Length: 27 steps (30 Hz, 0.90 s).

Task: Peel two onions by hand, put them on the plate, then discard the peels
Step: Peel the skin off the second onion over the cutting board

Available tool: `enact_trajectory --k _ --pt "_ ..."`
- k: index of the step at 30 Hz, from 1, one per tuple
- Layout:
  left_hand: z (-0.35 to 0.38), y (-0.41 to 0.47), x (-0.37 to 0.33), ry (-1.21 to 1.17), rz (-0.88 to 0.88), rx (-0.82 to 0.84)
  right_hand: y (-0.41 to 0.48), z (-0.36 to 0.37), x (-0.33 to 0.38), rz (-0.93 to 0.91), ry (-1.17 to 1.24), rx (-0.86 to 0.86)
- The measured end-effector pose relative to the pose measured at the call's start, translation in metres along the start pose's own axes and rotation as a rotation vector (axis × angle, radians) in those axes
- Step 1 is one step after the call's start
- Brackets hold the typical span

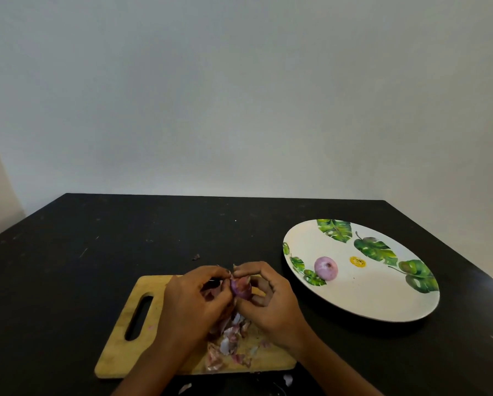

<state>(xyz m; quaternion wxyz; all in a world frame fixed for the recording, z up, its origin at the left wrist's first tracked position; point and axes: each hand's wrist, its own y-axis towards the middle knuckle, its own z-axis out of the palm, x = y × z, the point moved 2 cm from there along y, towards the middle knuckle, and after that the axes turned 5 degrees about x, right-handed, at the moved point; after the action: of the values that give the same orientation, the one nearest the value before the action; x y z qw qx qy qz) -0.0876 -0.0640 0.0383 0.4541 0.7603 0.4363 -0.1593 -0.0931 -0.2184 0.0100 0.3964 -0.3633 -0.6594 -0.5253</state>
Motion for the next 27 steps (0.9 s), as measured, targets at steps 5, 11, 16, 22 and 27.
enact_trajectory --k 5,11,16,22,27 --pt "0.0 -0.001 -0.004 -0.079 -0.09 -0.033 -0.001 0.003 0.002 -0.005 -0.032 0.03" --pt "0.0 -0.004 -0.012 -0.223 -0.166 -0.062 -0.001 0.005 0.009 -0.075 -0.193 -0.003" --pt "0.001 -0.006 -0.016 -0.204 -0.215 -0.112 -0.003 0.006 0.014 -0.118 -0.257 -0.002" --pt "-0.002 -0.006 -0.023 -0.204 -0.218 -0.128 -0.005 0.008 0.017 -0.149 -0.273 -0.02" --pt "-0.001 -0.007 -0.024 -0.191 -0.228 -0.145 -0.006 0.009 0.021 -0.171 -0.301 -0.014"
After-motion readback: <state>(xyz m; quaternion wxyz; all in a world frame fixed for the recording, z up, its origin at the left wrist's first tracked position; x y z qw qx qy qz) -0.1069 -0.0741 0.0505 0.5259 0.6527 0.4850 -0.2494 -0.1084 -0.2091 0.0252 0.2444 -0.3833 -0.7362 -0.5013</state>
